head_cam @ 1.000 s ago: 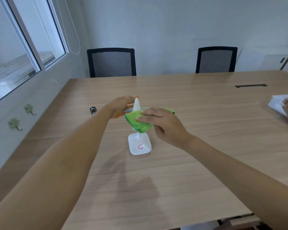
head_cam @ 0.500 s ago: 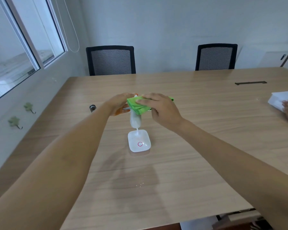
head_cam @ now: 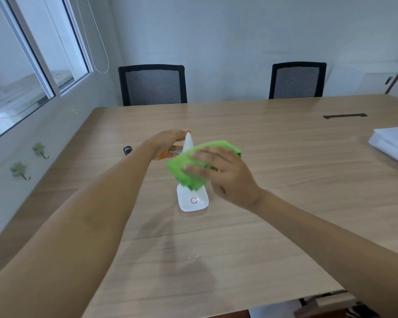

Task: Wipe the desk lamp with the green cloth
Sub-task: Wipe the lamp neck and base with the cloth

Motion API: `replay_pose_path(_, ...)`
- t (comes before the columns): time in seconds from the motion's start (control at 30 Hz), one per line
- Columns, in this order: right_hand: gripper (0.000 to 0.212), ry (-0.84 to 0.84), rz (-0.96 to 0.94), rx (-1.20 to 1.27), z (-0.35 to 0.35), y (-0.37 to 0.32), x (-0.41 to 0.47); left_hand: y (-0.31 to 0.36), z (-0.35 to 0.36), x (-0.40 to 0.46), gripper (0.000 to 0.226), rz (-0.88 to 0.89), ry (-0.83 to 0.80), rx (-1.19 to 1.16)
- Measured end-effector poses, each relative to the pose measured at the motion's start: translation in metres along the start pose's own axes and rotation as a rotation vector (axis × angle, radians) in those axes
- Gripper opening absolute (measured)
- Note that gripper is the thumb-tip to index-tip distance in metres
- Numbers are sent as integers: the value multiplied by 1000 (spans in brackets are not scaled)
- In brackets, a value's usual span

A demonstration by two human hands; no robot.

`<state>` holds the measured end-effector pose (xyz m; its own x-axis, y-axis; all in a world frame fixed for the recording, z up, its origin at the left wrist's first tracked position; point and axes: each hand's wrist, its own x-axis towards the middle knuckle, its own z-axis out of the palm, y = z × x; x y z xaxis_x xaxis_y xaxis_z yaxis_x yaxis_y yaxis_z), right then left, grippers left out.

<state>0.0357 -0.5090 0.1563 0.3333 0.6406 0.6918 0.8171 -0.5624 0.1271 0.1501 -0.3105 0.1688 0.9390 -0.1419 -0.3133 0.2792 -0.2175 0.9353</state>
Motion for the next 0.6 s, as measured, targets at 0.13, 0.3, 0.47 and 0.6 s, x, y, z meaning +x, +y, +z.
replay_pose_path(0.13,53,-117,243,21,16,29,34,-5,-5,5,7,22,-59,4)
replay_pose_path(0.3,56,-215,271,123,24,29,32,-6,-5,6,18,-7,-18,36)
replay_pose_path(0.47,51,-190,70,49,14,3,-17,-2,-5,2,25,-30,-8,43)
replay_pose_path(0.6,49,-72,-19,56,1,-9,-32,0,-6,1,21,-48,-2,59)
